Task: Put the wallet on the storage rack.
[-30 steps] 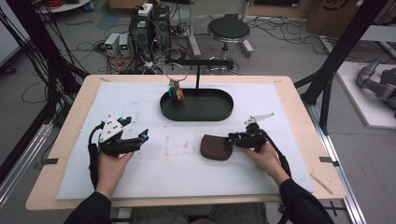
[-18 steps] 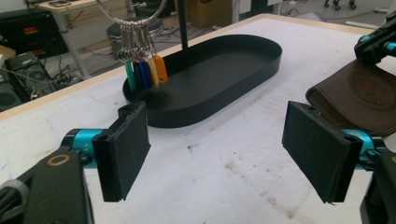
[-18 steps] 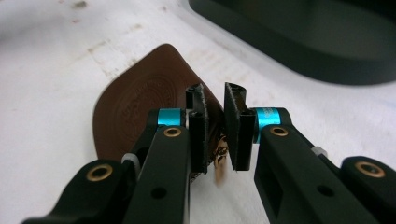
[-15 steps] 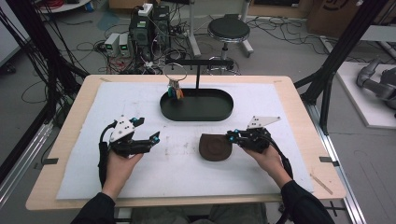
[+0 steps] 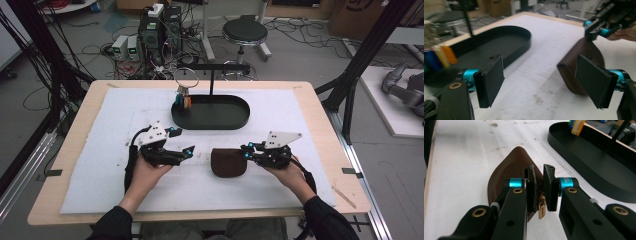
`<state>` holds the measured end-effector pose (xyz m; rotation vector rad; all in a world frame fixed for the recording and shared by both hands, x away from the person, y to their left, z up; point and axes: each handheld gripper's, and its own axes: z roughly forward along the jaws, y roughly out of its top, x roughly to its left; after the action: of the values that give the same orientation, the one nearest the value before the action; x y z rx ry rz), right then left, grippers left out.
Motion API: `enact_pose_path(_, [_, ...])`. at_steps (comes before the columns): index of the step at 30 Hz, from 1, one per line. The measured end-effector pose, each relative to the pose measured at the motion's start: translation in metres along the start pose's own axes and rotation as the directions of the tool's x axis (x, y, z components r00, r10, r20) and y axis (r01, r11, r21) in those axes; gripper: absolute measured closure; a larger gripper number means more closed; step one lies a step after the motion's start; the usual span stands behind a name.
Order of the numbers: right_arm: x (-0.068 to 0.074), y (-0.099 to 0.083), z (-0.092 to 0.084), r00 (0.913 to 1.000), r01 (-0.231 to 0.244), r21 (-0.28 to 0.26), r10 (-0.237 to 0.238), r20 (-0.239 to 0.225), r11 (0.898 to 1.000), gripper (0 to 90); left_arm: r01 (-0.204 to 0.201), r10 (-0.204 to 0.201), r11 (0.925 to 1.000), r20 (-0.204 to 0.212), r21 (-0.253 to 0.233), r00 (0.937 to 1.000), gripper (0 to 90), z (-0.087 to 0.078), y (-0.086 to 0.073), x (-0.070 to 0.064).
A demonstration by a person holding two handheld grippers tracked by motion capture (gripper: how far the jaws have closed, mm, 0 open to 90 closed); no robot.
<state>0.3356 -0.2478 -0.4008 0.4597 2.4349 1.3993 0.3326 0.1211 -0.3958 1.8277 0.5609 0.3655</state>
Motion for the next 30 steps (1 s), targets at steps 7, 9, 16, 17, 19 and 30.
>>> enact_pose_path(7, [0.006,0.000,-0.006,0.9971,0.074,-0.011,-0.074,-0.018,0.997,82.9,0.006,-0.016,0.9972,0.129,0.074,0.9915,23.2,0.027,-0.002,-0.010])
enact_pose_path(9, [0.006,0.000,-0.007,0.9951,0.095,-0.013,-0.095,-0.025,0.995,82.9,0.013,-0.027,0.9958,0.157,0.090,0.9872,23.4,0.033,-0.004,-0.012])
enact_pose_path(16, [0.008,-0.002,-0.012,0.9881,0.145,-0.022,-0.146,-0.049,0.989,82.8,0.041,-0.071,0.9910,0.240,0.127,0.9683,30.0,0.052,-0.010,-0.013])
enact_pose_path(17, [0.008,-0.002,-0.012,0.9872,0.149,-0.022,-0.150,-0.054,0.989,82.8,0.040,-0.074,0.9898,0.250,0.137,0.9655,30.9,0.055,-0.011,-0.014])
enact_pose_path(19, [0.008,-0.003,-0.013,0.9855,0.156,-0.025,-0.157,-0.063,0.987,82.8,0.032,-0.073,0.9878,0.272,0.152,0.9595,33.9,0.060,-0.013,-0.015])
enact_pose_path(30, [0.005,-0.005,-0.015,0.9871,0.128,-0.032,-0.130,-0.093,0.991,79.4,-0.010,-0.054,0.9832,0.346,0.182,0.9368,63.7,0.065,-0.016,-0.018])
